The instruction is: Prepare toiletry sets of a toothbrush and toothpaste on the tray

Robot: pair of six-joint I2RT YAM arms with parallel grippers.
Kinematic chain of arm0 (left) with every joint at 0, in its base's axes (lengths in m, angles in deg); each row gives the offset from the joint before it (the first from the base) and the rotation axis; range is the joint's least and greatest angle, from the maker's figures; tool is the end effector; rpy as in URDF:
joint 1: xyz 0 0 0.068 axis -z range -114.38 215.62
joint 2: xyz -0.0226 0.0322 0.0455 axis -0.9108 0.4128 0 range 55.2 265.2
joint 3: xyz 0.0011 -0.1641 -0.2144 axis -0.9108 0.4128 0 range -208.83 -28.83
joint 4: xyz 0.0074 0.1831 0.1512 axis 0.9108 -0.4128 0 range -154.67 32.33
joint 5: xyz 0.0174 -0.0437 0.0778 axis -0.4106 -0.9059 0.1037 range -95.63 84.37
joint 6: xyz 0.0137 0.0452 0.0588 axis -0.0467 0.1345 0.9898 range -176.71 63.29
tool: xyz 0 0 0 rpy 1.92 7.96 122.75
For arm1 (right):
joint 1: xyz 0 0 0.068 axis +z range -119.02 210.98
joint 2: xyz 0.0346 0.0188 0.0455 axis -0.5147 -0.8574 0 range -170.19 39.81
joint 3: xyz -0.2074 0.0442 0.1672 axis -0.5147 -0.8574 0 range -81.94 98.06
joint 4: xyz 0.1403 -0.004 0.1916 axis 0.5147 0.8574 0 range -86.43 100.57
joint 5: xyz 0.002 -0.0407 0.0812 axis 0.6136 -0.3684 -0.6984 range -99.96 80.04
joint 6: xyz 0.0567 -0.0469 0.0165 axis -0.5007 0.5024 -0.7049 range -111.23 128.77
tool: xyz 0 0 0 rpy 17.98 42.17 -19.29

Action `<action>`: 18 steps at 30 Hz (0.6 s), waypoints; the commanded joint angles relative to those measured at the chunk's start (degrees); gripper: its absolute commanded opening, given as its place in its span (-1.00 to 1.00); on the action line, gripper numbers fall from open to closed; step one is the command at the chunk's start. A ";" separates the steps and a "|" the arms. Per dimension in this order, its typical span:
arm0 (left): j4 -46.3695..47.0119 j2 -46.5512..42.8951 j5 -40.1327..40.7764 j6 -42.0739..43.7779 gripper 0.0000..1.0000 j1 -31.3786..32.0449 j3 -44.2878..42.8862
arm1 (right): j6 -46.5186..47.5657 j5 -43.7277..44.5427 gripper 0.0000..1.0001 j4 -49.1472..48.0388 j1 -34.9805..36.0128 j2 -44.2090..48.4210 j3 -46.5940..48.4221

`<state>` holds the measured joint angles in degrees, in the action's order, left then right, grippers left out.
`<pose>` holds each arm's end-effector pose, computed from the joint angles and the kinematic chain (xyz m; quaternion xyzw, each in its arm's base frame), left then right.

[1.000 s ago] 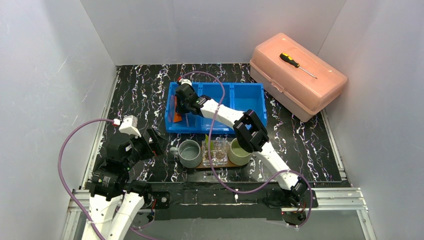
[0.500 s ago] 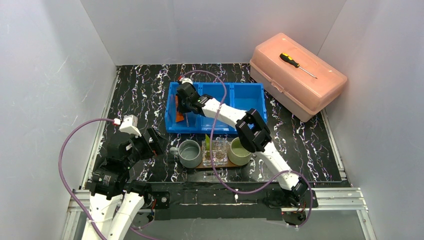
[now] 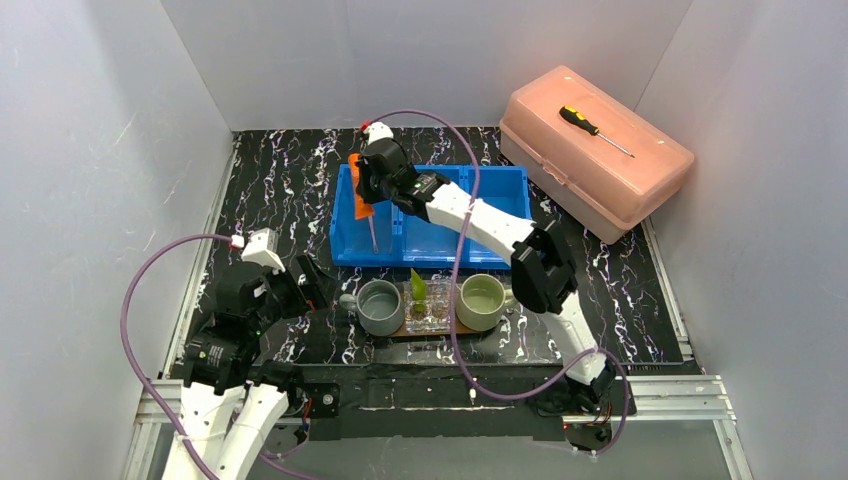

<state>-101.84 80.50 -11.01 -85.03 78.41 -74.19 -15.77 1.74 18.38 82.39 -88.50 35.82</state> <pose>0.0911 -0.0268 0.3006 -0.0880 0.8340 -0.2277 0.4948 0.3416 0.4074 0.2789 -0.1424 0.8303 0.2594 0.4723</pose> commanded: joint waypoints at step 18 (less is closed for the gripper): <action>4.96 6.48 -21.71 2.18 0.97 -0.40 -1.13 | 9.55 -18.10 -0.97 -1.10 2.28 42.20 -33.48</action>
<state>-98.40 85.02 -23.34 -83.67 78.41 -74.17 -8.53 -9.25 18.10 84.06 -53.26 6.22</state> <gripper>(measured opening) 0.983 0.124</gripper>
